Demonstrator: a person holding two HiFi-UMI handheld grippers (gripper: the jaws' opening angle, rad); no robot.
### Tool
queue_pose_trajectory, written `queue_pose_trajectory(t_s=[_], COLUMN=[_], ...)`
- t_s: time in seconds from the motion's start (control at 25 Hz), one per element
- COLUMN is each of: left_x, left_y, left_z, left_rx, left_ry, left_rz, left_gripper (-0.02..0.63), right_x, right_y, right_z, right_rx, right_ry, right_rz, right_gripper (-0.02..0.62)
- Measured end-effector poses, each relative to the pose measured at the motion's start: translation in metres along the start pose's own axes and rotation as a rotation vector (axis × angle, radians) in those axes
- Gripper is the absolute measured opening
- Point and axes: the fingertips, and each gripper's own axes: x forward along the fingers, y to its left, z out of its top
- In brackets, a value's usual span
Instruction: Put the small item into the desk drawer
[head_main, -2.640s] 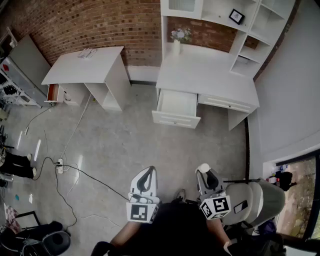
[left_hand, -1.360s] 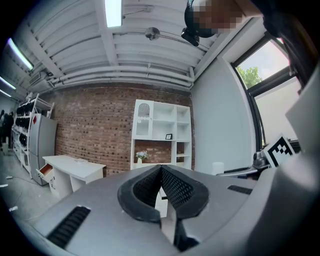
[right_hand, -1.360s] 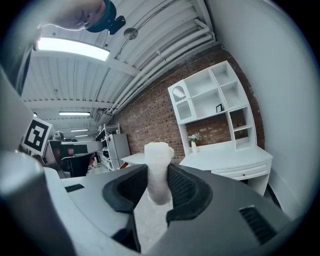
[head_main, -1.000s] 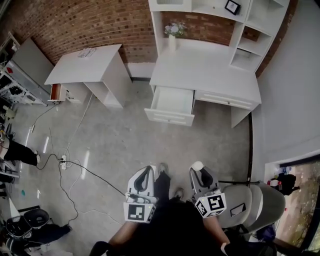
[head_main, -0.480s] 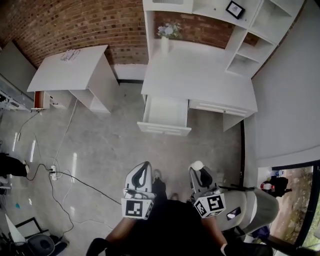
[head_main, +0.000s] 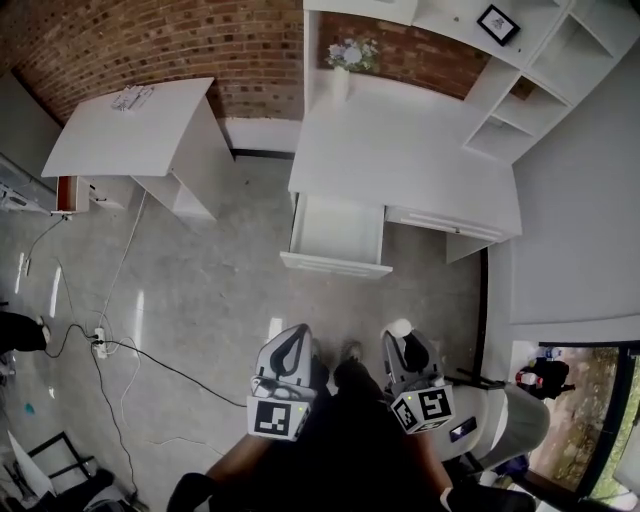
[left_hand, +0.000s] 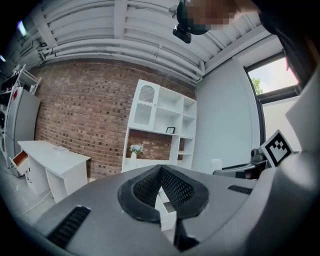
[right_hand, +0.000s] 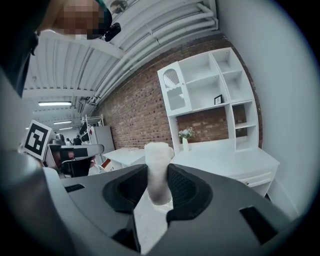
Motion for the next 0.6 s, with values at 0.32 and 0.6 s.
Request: queue_pose_trajectory(t_s=[0.32,0.6], left_x=[0.038,0.087], left_y=[0.012,0.023], left_z=[0.005,0.02], left_rx=[0.005,0.022], left_ry=[-0.008,-0.033], left_rz=[0.067,0.184], left_gripper=[0.025,0.023], right_x=[0.051,0.111], right_y=[-0.03,-0.066], right_z=[0.011,0.033], right_rx=[-0.005,-0.038], right_ry=[-0.002,-0.011], right_rz=[0.061,0.171], right_gripper=[0.141,0.14])
